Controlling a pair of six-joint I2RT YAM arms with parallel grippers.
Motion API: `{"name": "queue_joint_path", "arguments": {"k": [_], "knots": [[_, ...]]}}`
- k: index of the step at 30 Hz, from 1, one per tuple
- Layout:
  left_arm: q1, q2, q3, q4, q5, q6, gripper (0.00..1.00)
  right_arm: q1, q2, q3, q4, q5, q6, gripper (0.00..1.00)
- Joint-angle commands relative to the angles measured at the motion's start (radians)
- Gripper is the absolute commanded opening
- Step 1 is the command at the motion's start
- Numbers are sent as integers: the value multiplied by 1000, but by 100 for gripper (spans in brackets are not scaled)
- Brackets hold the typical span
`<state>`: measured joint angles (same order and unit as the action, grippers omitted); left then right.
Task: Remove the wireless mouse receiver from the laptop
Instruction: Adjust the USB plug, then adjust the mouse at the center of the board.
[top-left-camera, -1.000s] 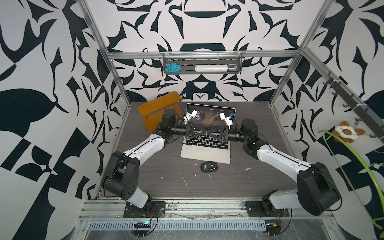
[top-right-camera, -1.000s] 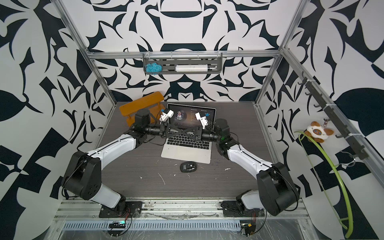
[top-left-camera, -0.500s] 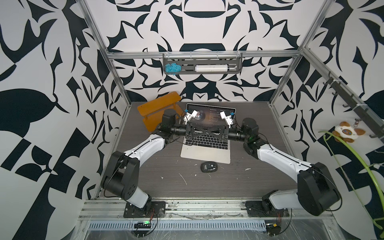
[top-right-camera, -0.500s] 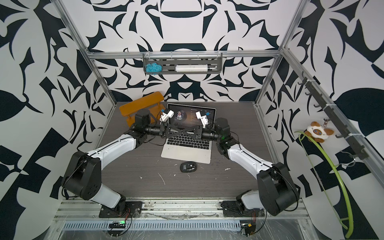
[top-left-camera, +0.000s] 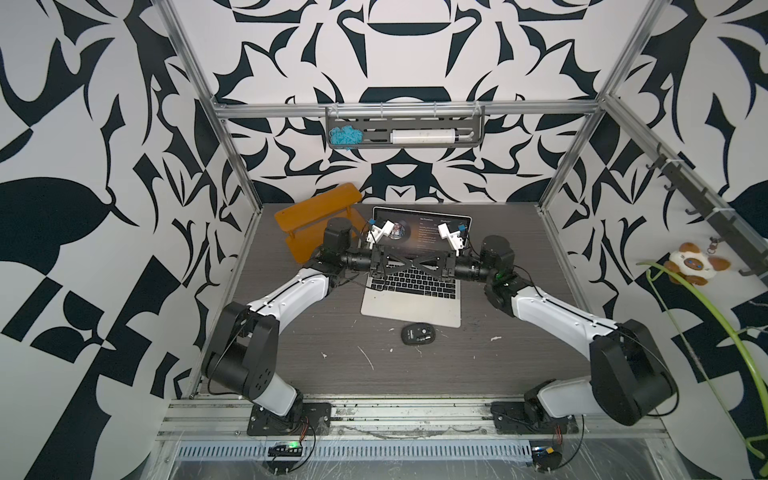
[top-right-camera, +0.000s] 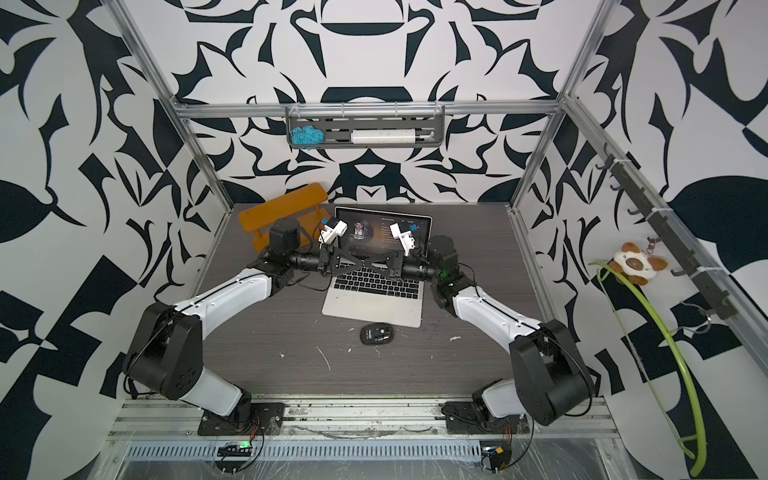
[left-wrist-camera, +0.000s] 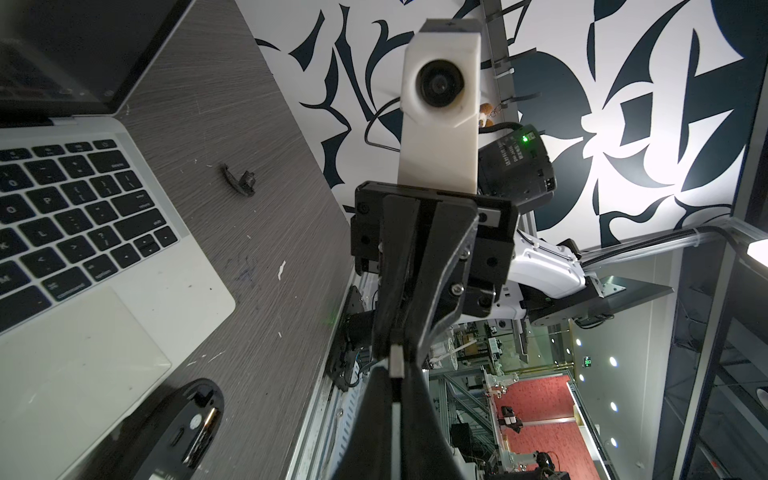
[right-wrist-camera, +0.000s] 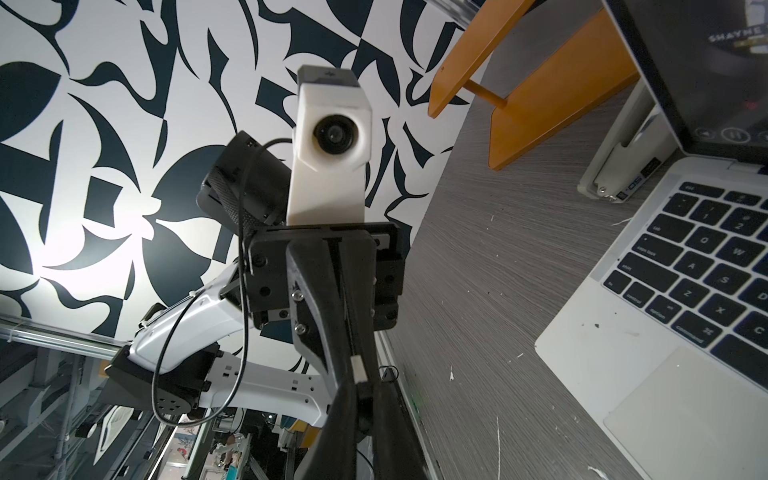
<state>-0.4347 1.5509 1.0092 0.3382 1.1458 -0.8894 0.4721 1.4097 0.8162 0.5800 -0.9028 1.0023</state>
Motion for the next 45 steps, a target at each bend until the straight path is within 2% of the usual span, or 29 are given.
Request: {"name": "queue_joint_path", "arguments": {"k": [1, 2, 5, 7, 10, 14, 16, 19, 22, 24, 28, 32, 36, 40, 42, 45], "knots": [[1, -13, -17, -8, 21, 17, 0, 11, -3, 37, 51, -9, -5, 4], [1, -14, -17, -12, 21, 21, 0, 11, -3, 37, 51, -7, -5, 0], [1, -17, -14, -44, 21, 46, 0, 10, -10, 33, 47, 4, -8, 0], [5, -30, -12, -103, -4, 96, 19, 10, -25, 38, 1, 22, -32, 0], [20, -57, -12, -223, -50, 199, 35, -10, -80, 60, -178, 97, -117, 0], [28, -75, -15, -387, -143, 356, 37, -73, -155, 102, -521, 244, -265, 0], [20, -94, -48, -394, -203, 403, 38, -80, -179, 130, -695, 327, -349, 0], [-29, -132, -114, -391, -316, 507, 49, -79, -209, 136, -871, 404, -430, 0], [-141, -146, -176, -382, -442, 662, 53, -75, -243, 119, -970, 414, -474, 0], [-224, -134, -208, -370, -538, 771, 57, -66, -276, 101, -1001, 417, -489, 0], [-333, -83, -263, -300, -586, 955, 60, -36, -307, 77, -1031, 410, -518, 0], [-353, -25, -311, -210, -622, 971, 60, -33, -335, 36, -1008, 369, -516, 0], [-404, 13, -319, -217, -708, 1024, 64, -33, -353, 7, -974, 326, -508, 0], [-416, 37, -313, -220, -741, 1040, 66, -33, -351, 5, -968, 303, -514, 0], [-415, 47, -313, -220, -742, 1054, 78, -34, -350, 6, -967, 295, -515, 0], [-418, 57, -315, -231, -778, 1060, 84, -33, -350, 3, -965, 287, -516, 0]]}}
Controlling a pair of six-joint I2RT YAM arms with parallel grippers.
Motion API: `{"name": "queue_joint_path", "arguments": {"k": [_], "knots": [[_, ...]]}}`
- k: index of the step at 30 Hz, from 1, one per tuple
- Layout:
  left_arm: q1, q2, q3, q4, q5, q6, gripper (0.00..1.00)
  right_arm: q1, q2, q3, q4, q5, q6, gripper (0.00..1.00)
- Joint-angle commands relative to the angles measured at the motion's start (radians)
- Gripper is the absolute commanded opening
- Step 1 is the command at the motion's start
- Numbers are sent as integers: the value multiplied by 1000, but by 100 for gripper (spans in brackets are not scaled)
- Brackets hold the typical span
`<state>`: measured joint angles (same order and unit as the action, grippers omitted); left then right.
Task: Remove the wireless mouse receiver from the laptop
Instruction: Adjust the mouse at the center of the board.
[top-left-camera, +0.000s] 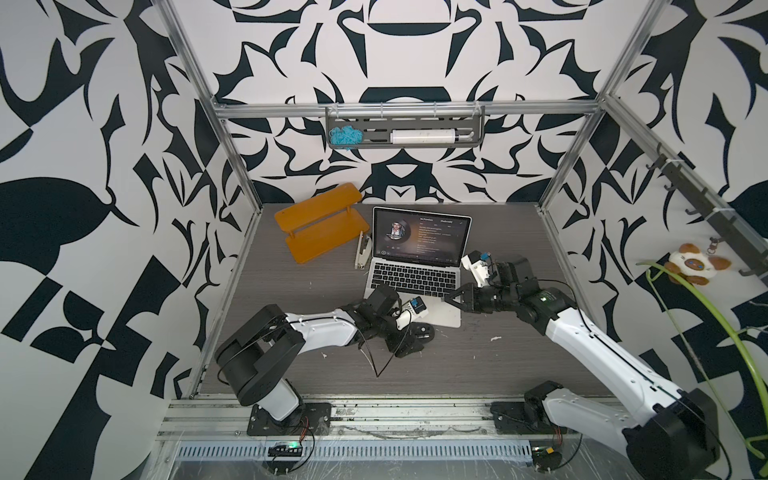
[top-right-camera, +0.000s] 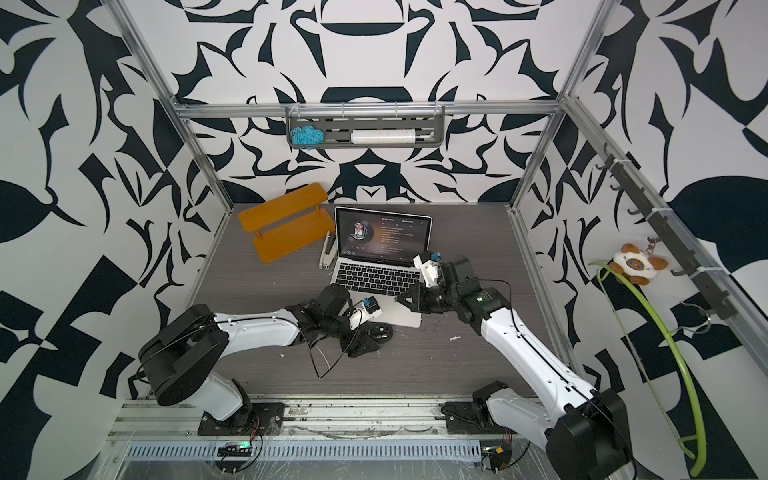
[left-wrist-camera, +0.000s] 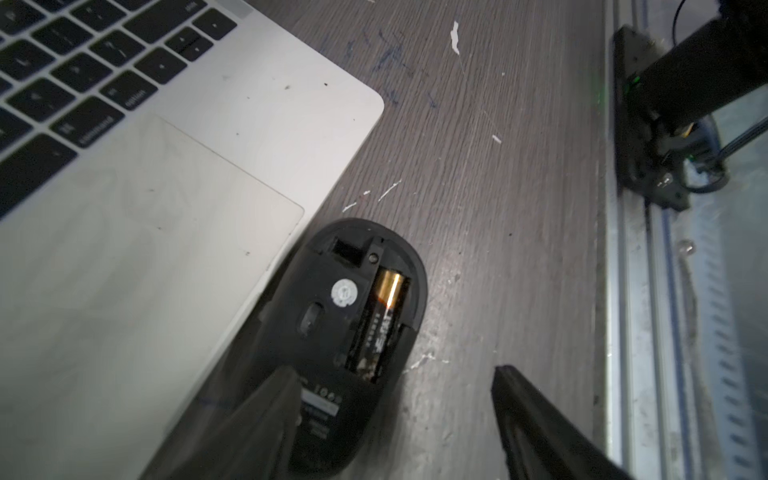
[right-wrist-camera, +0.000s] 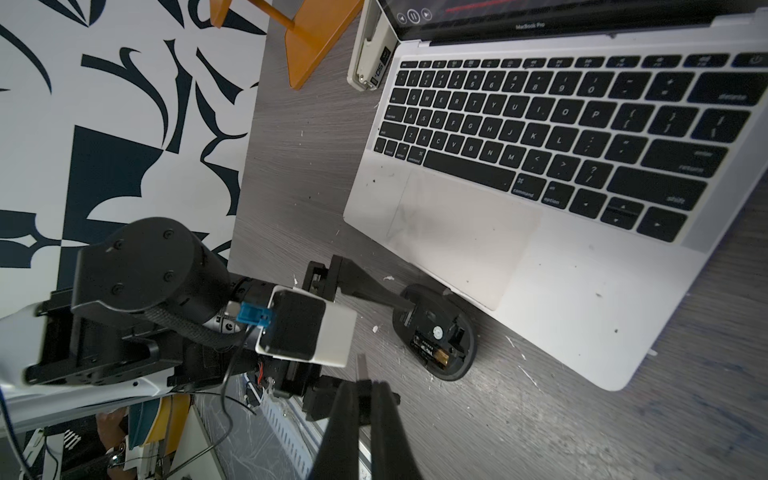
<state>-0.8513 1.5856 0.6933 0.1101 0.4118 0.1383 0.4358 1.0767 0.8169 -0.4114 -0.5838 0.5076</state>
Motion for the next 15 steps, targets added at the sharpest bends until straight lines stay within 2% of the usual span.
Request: {"name": "queue_joint_path", "arguments": {"k": [1, 7, 15], "knots": [[-1, 22, -6, 1, -56, 30, 84, 3, -17, 1, 31, -35, -21, 0], [-1, -15, -50, 68, -57, 25, 84, 3, -8, -11, 60, -61, -5, 0], [0, 29, -11, 10, -58, 84, 84, 3, -20, -9, 82, -76, 27, 0]]}}
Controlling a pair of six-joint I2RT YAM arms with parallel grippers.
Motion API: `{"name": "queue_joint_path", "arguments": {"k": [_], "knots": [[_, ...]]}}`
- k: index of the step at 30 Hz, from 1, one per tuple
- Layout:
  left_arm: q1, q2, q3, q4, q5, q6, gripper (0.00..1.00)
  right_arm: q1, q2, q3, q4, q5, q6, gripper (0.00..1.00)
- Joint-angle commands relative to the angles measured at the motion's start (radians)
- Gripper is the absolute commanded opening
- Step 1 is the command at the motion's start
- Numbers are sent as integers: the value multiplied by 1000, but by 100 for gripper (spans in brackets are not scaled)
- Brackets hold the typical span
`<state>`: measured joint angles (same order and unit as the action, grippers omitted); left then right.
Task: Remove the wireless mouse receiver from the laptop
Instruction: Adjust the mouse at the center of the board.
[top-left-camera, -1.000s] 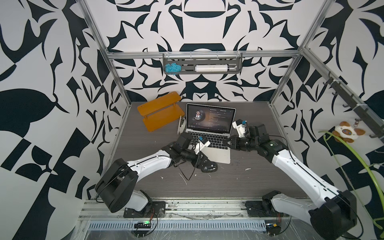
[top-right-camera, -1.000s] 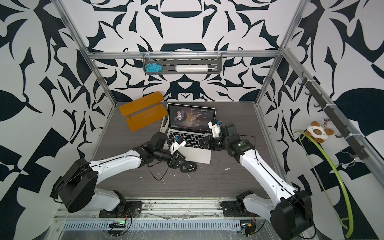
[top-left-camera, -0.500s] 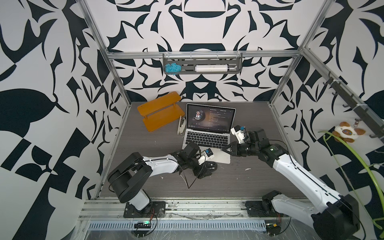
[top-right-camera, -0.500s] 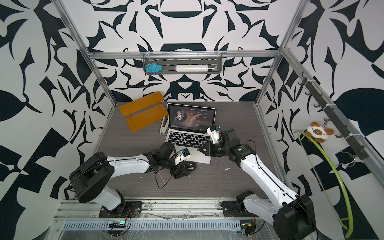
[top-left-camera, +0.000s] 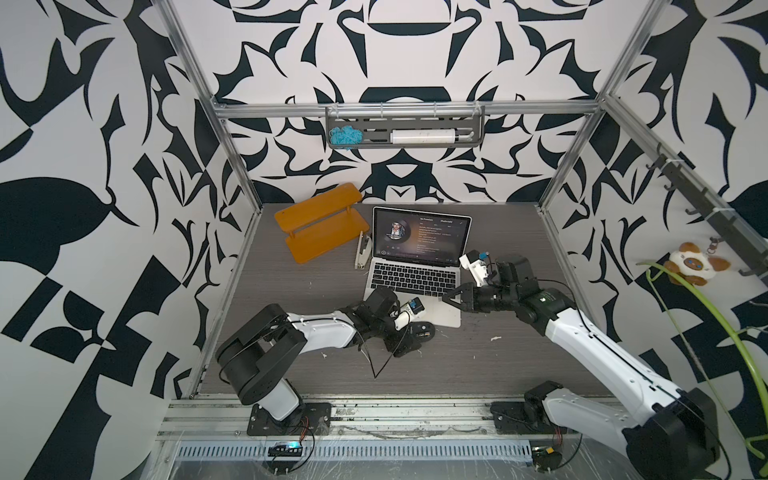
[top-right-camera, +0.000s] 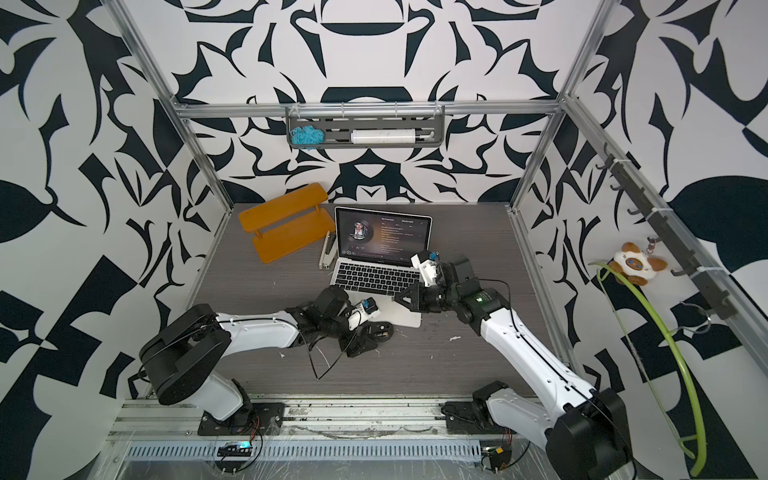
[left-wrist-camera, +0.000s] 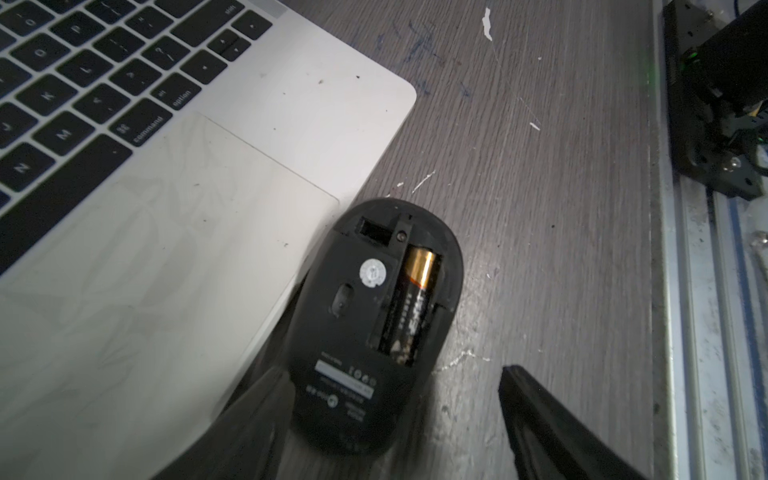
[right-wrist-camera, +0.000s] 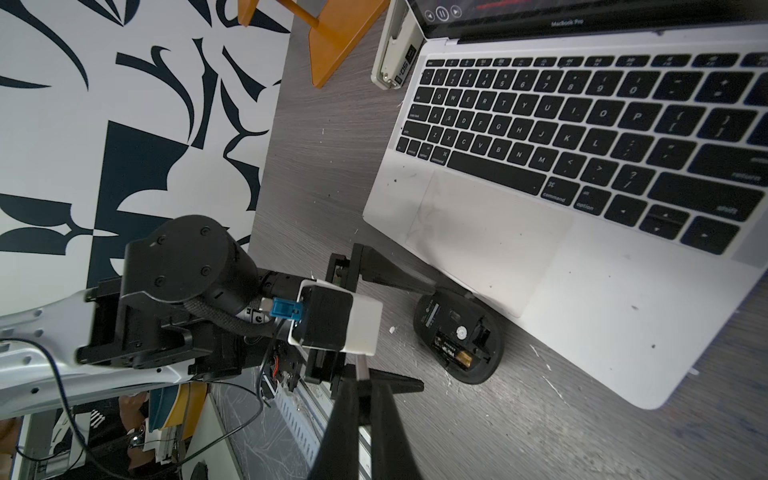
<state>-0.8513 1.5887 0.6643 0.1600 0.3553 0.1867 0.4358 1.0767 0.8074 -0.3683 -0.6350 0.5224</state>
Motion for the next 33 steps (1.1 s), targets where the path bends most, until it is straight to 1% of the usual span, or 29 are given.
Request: {"name": "queue_joint_path", "arguments": {"k": [1, 2, 11, 17, 20, 24, 30, 33], "knots": [[-2, 31, 22, -40, -8, 36, 90, 3, -22, 0, 41, -28, 17, 0], [-1, 36, 23, -39, -10, 42, 96, 3, -27, -3, 45, -31, 20, 0], [-1, 91, 49, -33, -8, 57, 96, 3, -44, -17, 68, -38, 42, 0], [0, 139, 48, 36, 62, 68, 93, 3, -47, -18, 71, -38, 43, 0], [0, 159, 12, 130, 97, 71, 91, 3, -47, -14, 67, -38, 39, 0], [-2, 184, -63, 278, 111, 48, 91, 3, -46, -2, 48, -37, 17, 0], [-14, 243, -180, 518, 71, 4, 91, 3, -32, 6, 46, -35, 5, 0], [-15, 280, -231, 648, 50, 0, 90, 2, -20, 4, 43, -28, 3, 0]]}}
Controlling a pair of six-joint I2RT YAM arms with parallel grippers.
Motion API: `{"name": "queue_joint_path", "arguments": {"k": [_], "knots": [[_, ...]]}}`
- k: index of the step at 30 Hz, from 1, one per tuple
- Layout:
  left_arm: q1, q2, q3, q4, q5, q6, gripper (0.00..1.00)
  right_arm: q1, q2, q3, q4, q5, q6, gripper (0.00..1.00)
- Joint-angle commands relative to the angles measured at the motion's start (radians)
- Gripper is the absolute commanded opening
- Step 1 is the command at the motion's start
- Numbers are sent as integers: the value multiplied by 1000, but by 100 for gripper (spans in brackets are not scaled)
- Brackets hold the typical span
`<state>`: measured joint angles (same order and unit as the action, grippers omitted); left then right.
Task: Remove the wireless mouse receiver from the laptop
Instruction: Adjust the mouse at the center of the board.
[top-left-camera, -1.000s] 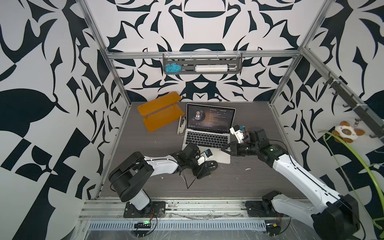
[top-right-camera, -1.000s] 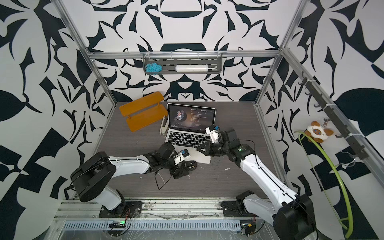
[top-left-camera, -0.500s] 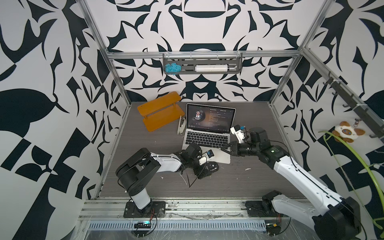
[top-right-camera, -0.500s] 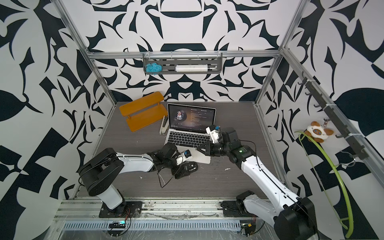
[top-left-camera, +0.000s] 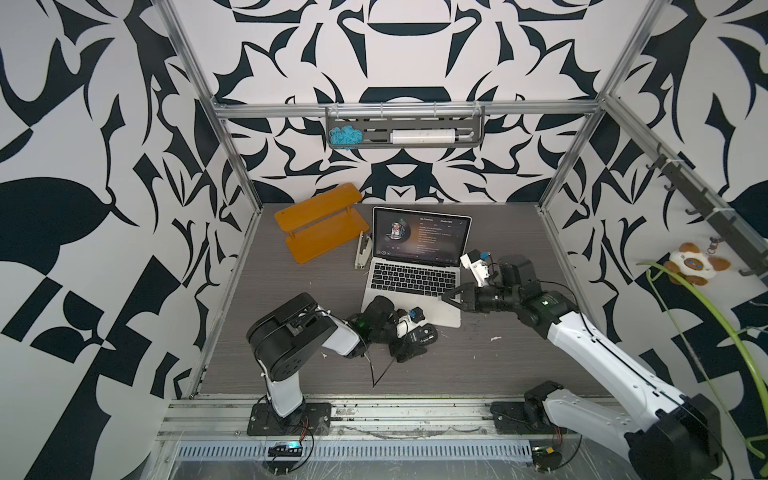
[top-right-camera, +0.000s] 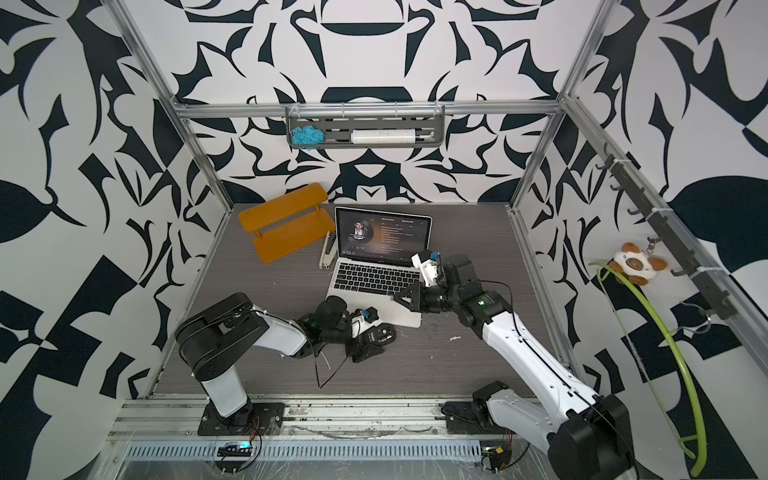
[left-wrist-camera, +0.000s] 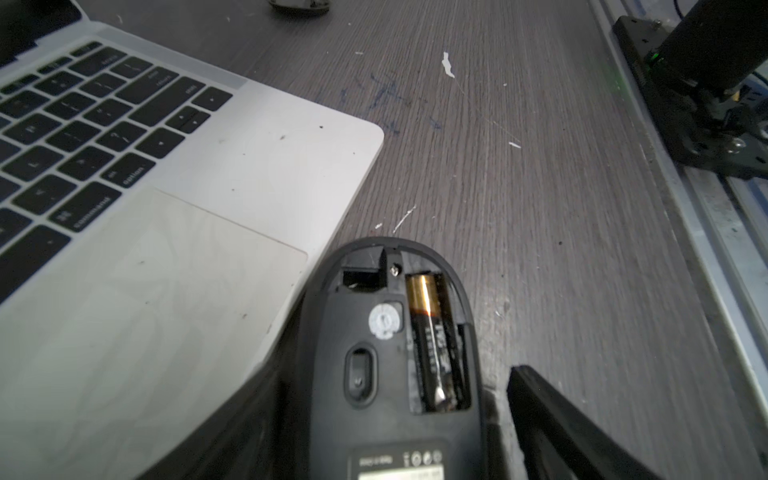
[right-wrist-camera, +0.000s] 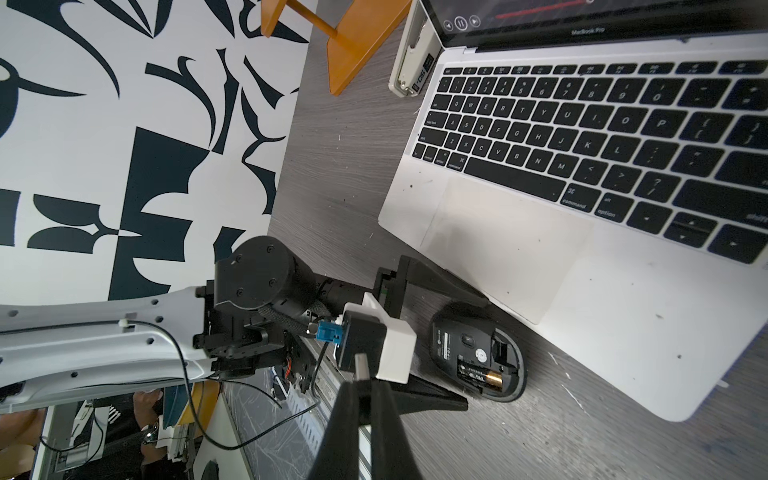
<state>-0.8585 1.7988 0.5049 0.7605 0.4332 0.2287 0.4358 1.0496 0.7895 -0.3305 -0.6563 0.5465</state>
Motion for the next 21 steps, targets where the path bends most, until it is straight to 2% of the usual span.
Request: {"name": "queue_joint_path", "arguments": {"k": [1, 10, 14, 18, 21], "knots": [[-7, 81, -81, 80, -30, -43, 90, 3, 12, 24, 0, -4, -20, 0], [-24, 231, -118, 351, -93, -67, 86, 3, 84, 92, -192, 102, -65, 0], [-24, 286, -127, 424, -78, -75, 72, 19, 132, 126, -300, 178, -103, 0], [-24, 303, -118, 427, -52, -81, 59, 101, 207, 176, -403, 302, -138, 0], [-24, 275, -102, 364, -37, -80, 45, 174, 265, 202, -419, 362, -140, 0]]}}
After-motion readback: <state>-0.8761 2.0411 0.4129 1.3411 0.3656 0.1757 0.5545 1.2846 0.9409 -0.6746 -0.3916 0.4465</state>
